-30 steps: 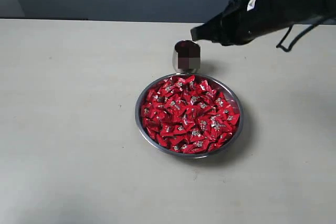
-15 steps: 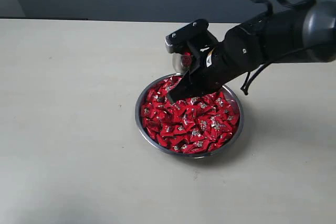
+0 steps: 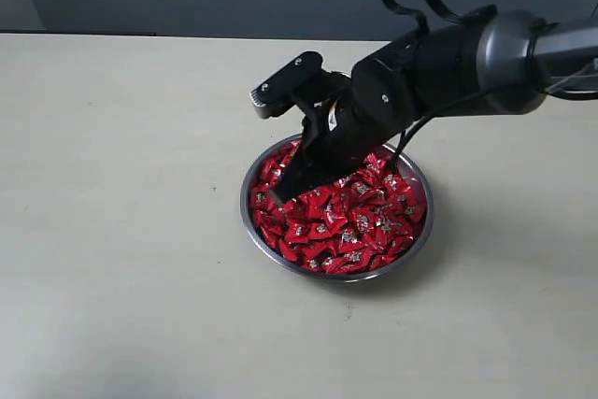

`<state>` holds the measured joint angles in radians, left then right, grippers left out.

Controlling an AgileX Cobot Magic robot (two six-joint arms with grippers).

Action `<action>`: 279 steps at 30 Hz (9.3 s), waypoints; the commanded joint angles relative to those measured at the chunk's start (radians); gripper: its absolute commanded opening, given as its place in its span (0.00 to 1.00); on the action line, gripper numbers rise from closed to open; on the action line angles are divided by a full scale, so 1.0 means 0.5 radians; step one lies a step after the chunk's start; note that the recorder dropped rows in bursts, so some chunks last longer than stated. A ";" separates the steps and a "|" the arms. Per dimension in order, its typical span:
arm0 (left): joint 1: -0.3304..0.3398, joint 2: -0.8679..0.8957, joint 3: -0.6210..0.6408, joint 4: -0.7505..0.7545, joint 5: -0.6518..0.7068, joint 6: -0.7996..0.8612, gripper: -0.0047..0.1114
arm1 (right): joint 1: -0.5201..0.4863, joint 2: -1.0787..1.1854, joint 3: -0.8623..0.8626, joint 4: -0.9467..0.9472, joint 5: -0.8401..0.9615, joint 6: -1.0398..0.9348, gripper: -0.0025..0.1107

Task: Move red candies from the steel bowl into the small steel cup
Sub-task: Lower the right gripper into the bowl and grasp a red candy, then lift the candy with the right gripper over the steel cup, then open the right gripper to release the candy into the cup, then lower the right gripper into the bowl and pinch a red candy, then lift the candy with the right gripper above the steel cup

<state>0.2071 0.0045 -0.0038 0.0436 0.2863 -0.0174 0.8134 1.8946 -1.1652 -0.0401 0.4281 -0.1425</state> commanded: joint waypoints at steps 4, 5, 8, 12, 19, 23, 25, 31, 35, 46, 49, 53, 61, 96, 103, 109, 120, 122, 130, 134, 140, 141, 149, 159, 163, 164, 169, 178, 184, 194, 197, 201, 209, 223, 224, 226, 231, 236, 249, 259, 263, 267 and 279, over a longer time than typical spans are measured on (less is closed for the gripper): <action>0.002 -0.009 0.008 0.002 -0.004 -0.005 0.04 | 0.027 0.093 -0.078 0.037 0.109 -0.029 0.01; 0.002 -0.009 0.008 0.002 -0.004 -0.005 0.04 | 0.027 0.098 -0.082 0.037 0.109 -0.029 0.01; 0.002 -0.009 0.008 0.002 -0.004 -0.005 0.04 | 0.027 0.111 -0.109 0.037 0.141 -0.029 0.01; 0.002 -0.009 0.008 0.002 -0.004 -0.005 0.04 | 0.027 0.111 -0.173 0.037 0.219 -0.029 0.07; 0.002 -0.009 0.008 0.002 -0.004 -0.005 0.04 | 0.027 0.111 -0.215 0.020 0.241 -0.029 0.35; 0.002 -0.009 0.008 0.002 -0.004 -0.005 0.04 | 0.027 0.144 -0.221 -0.061 0.250 -0.029 0.34; 0.002 -0.009 0.008 0.002 -0.004 -0.005 0.04 | 0.027 0.182 -0.253 -0.077 0.302 -0.029 0.34; 0.002 -0.009 0.008 0.002 -0.004 -0.005 0.04 | 0.027 0.260 -0.370 -0.082 0.391 -0.029 0.34; 0.002 -0.009 0.008 0.002 -0.004 -0.005 0.04 | 0.027 0.291 -0.411 -0.082 0.426 -0.029 0.34; 0.002 -0.009 0.008 0.002 -0.004 -0.005 0.04 | 0.027 0.384 -0.411 -0.087 0.445 -0.029 0.34; 0.002 -0.009 0.008 0.002 -0.004 -0.005 0.04 | 0.027 0.384 -0.411 -0.087 0.440 -0.029 0.34; 0.002 -0.009 0.008 0.002 -0.004 -0.005 0.04 | 0.027 0.384 -0.411 -0.091 0.441 -0.029 0.19; 0.002 -0.009 0.008 0.002 -0.004 -0.005 0.04 | 0.027 0.384 -0.411 -0.134 0.444 -0.029 0.01; 0.002 -0.009 0.008 0.002 -0.004 -0.005 0.04 | -0.488 0.221 -0.823 -0.145 0.090 0.529 0.01; 0.002 -0.009 0.008 0.002 -0.004 -0.005 0.04 | -0.488 0.609 -1.466 0.095 0.682 0.237 0.01; 0.002 -0.009 0.008 0.002 -0.004 -0.005 0.04 | -0.488 0.785 -1.717 0.152 0.876 0.212 0.01; 0.002 -0.009 0.008 0.002 -0.004 -0.005 0.04 | -0.488 0.850 -1.724 0.188 0.949 0.195 0.01; 0.002 -0.009 0.008 0.002 -0.004 -0.005 0.04 | -0.488 0.870 -1.724 0.167 0.966 0.179 0.01; 0.002 -0.009 0.008 0.002 -0.004 -0.005 0.04 | -0.488 0.870 -1.733 0.136 0.963 0.179 0.32; 0.002 -0.009 0.008 0.002 -0.004 -0.005 0.04 | -0.488 0.870 -1.733 0.136 0.963 0.179 0.36; 0.002 -0.009 0.008 0.002 -0.004 -0.005 0.04 | -0.488 0.870 -1.733 0.136 1.058 0.179 0.35; 0.002 -0.009 0.008 0.002 -0.004 -0.005 0.04 | -0.488 0.870 -1.733 0.136 1.087 0.179 0.33; 0.002 -0.009 0.008 0.002 -0.004 -0.005 0.04 | -0.488 0.828 -1.725 0.265 1.046 0.184 0.02; 0.002 -0.009 0.008 0.002 -0.004 -0.005 0.04 | -0.488 0.385 -1.006 0.361 0.290 0.254 0.02; 0.002 -0.009 0.008 0.002 -0.004 -0.005 0.04 | -0.484 0.115 -0.490 0.406 0.010 0.254 0.02; 0.002 -0.009 0.008 0.002 -0.004 -0.005 0.04 | -0.484 0.056 -0.380 0.425 -0.041 0.254 0.02; 0.002 -0.009 0.008 0.002 -0.004 -0.005 0.04 | -0.423 -0.120 -0.030 0.429 -0.083 0.254 0.02; 0.002 -0.009 0.008 0.002 -0.004 -0.005 0.04 | -0.096 -0.139 0.250 0.429 -0.240 0.256 0.02; 0.002 -0.009 0.008 0.002 -0.004 -0.005 0.04 | -0.090 -0.139 0.250 0.346 -0.139 0.269 0.02; 0.002 -0.009 0.008 0.002 -0.004 -0.005 0.04 | -0.090 -0.139 0.250 0.292 0.115 0.269 0.12; 0.002 -0.009 0.008 0.002 -0.004 -0.005 0.04 | -0.090 -0.139 0.250 0.287 0.140 0.285 0.22; 0.002 -0.009 0.008 0.002 -0.004 -0.005 0.04 | -0.090 -0.139 0.250 0.287 0.140 0.314 0.32; 0.002 -0.009 0.008 0.002 -0.004 -0.005 0.04 | -0.090 -0.139 0.246 0.291 0.033 0.329 0.33; 0.002 -0.009 0.008 0.002 -0.004 -0.005 0.04 | -0.090 0.036 0.246 0.291 -0.008 0.391 0.33; 0.002 -0.009 0.008 0.002 -0.004 -0.005 0.04 | -0.090 0.036 0.246 0.291 -0.008 0.391 0.33; 0.002 -0.009 0.008 0.002 -0.004 -0.005 0.04 | -0.090 0.035 0.246 0.291 -0.012 0.391 0.33; 0.002 -0.009 0.008 0.002 -0.004 -0.005 0.04 | -0.090 0.035 0.246 0.313 0.035 0.391 0.33; 0.002 -0.009 0.008 0.002 -0.004 -0.005 0.04 | -0.090 0.035 0.246 0.305 0.051 0.391 0.27; 0.002 -0.009 0.008 0.002 -0.004 -0.005 0.04 | -0.090 -0.090 0.226 0.267 0.010 0.391 0.02; 0.002 -0.009 0.008 0.002 -0.004 -0.005 0.04 | -0.200 -0.228 -0.265 -0.651 0.294 0.929 0.02; 0.002 -0.009 0.008 0.002 -0.004 -0.005 0.04 | -0.496 -0.201 -0.505 -0.489 0.270 0.827 0.02; 0.002 -0.009 0.008 0.002 -0.004 -0.005 0.04 | -0.604 -0.083 -0.733 -0.031 0.284 0.413 0.02; 0.002 -0.009 0.008 0.002 -0.004 -0.005 0.04 | -0.604 0.611 -1.490 0.373 0.791 0.112 0.02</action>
<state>0.2071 0.0045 -0.0038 0.0436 0.2863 -0.0174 0.5170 2.1425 -1.8402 0.1411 0.7556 -0.0710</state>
